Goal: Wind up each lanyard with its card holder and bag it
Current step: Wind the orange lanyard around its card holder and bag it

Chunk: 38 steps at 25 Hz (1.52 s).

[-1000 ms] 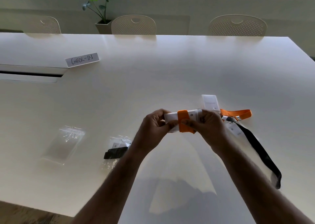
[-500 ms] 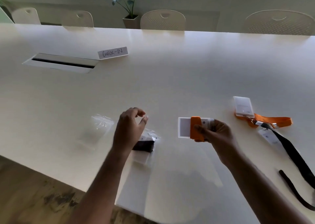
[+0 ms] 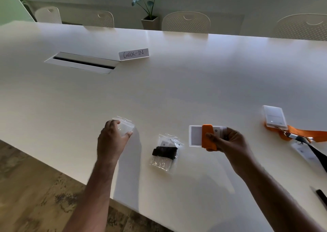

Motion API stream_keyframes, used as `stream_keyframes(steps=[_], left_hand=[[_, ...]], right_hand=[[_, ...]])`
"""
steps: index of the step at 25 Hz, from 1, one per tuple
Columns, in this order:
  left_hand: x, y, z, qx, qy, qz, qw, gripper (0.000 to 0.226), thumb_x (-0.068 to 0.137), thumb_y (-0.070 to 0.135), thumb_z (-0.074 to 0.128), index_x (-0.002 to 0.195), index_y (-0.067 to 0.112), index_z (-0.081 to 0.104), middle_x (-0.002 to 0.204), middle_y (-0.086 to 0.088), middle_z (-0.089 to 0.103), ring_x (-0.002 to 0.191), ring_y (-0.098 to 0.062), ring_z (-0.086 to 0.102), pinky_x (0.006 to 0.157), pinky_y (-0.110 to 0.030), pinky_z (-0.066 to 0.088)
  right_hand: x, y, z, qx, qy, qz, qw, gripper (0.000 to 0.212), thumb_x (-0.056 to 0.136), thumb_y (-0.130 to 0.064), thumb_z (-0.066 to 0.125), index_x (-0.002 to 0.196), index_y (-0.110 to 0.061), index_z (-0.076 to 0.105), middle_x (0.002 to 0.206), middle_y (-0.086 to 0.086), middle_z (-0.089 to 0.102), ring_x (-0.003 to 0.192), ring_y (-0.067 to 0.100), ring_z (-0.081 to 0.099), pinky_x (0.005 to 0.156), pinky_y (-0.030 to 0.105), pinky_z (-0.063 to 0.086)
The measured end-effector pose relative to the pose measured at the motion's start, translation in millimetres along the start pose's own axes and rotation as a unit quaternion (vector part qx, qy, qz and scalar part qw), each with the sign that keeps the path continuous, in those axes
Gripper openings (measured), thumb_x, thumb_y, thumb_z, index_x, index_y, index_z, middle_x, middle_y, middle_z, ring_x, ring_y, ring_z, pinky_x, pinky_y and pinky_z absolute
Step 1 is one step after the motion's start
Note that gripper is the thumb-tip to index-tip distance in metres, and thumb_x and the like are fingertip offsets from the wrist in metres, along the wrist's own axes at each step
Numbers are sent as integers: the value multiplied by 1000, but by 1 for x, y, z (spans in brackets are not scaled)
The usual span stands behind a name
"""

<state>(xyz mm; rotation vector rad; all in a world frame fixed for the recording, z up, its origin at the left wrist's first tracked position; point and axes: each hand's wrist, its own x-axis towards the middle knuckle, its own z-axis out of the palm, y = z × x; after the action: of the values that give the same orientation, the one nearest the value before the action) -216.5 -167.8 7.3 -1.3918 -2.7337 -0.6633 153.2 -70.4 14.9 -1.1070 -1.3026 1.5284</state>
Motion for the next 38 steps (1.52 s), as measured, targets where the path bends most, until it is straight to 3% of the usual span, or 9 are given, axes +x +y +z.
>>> stream_keyframes(steps=[6, 10, 13, 18, 24, 30, 38], left_hand=[[-4, -10, -1, -20, -13, 9, 1000, 37, 86, 21, 83, 116, 6, 67, 119, -13, 68, 99, -39, 71, 83, -47, 59], [-3, -10, -1, 3, -6, 24, 1000, 15, 88, 21, 80, 89, 8, 71, 97, -12, 72, 87, -40, 72, 74, -42, 57], [-3, -10, -2, 18, -13, 33, 999, 18, 89, 18, 78, 79, 8, 68, 89, -13, 71, 79, -42, 70, 70, -42, 55], [3, -10, -17, 38, 35, 68, 996, 14, 87, 11, 79, 80, 9, 68, 87, -11, 72, 77, -41, 68, 70, -43, 54], [11, 13, -44, 36, 115, 132, 984, 10, 90, 17, 79, 87, 16, 70, 90, -2, 73, 83, -35, 68, 77, -44, 47], [-2, 62, -35, -15, 70, 236, 969, 7, 90, 26, 80, 94, 25, 74, 98, 8, 71, 94, -25, 66, 82, -41, 42], [-37, 144, 1, -59, -16, 363, 930, 4, 91, 26, 80, 91, 26, 76, 99, 9, 70, 89, -25, 63, 80, -44, 50]], right_hand=[[0, 2, 10, 9, -12, -2, 1000, 32, 68, -31, 88, 94, -13, 80, 87, 11, 83, 77, 24, 81, 65, 33, 67], [0, 4, 14, 6, -10, -1, 1000, 37, 68, -32, 88, 96, -11, 79, 87, 11, 83, 76, 25, 81, 64, 33, 67], [0, 7, 15, 11, -7, -1, 1000, 36, 67, -32, 89, 95, -11, 80, 87, 12, 82, 76, 25, 81, 64, 34, 66], [1, 12, 16, 17, -5, 5, 1000, 34, 67, -35, 90, 92, -14, 81, 89, 13, 82, 78, 26, 81, 64, 34, 66], [1, 13, 17, 25, -4, 11, 1000, 38, 67, -34, 89, 96, -11, 79, 89, 14, 82, 78, 27, 81, 63, 33, 66], [-5, 13, 6, 27, 16, 18, 999, 40, 64, -37, 91, 94, -11, 81, 90, 18, 82, 77, 31, 81, 65, 33, 66], [-20, 13, -37, 59, 60, 28, 996, 39, 64, -38, 92, 92, -12, 82, 92, 20, 81, 80, 30, 81, 66, 32, 65]])
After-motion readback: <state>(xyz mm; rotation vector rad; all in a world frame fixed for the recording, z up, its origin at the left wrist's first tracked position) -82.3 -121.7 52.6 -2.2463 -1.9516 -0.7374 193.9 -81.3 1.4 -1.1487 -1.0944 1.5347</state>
